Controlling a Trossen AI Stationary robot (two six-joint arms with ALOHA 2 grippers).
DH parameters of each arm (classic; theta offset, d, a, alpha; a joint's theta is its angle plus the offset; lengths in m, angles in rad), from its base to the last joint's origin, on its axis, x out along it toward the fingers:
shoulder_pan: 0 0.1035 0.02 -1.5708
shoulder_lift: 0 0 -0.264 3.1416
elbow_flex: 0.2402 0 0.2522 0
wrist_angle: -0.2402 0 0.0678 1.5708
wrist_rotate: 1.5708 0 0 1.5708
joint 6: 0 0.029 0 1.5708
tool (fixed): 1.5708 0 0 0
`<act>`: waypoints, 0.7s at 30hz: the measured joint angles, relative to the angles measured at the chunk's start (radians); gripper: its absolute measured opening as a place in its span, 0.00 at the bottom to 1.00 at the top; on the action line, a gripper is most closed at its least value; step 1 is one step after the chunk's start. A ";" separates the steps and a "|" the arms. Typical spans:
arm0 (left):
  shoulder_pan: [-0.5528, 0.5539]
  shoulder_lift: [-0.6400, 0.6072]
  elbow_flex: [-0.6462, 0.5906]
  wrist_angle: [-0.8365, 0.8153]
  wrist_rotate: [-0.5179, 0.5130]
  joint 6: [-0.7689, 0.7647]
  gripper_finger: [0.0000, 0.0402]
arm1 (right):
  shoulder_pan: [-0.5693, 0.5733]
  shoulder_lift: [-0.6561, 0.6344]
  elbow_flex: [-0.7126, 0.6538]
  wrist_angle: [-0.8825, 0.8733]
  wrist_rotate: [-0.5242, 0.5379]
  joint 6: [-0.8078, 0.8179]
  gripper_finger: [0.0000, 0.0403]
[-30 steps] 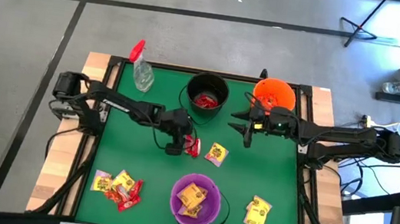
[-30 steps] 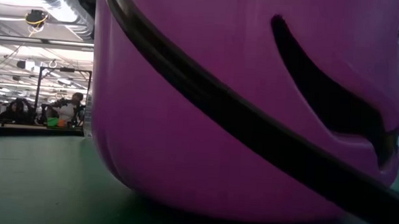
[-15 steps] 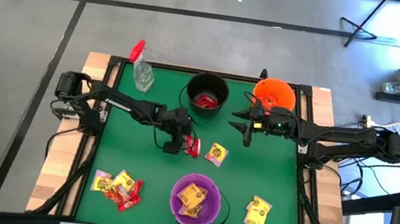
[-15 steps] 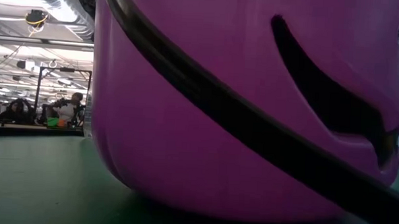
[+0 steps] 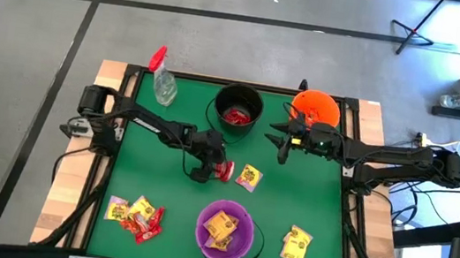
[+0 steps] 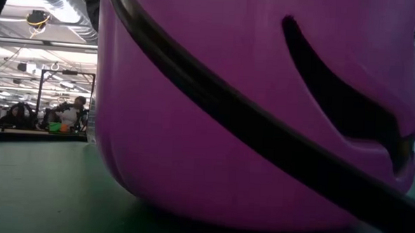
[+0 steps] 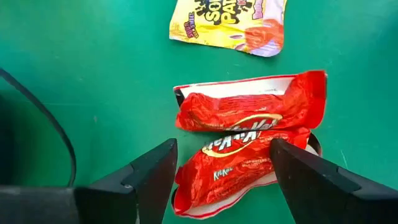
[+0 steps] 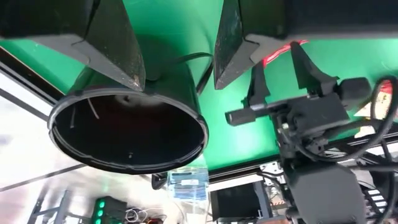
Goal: Organize candy in baskets
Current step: Put the red candy pack into the black bucket
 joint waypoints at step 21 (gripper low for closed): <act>-0.015 -0.066 -0.006 -0.099 -0.066 0.002 0.18 | 0.000 0.000 0.000 -0.003 0.017 0.029 0.47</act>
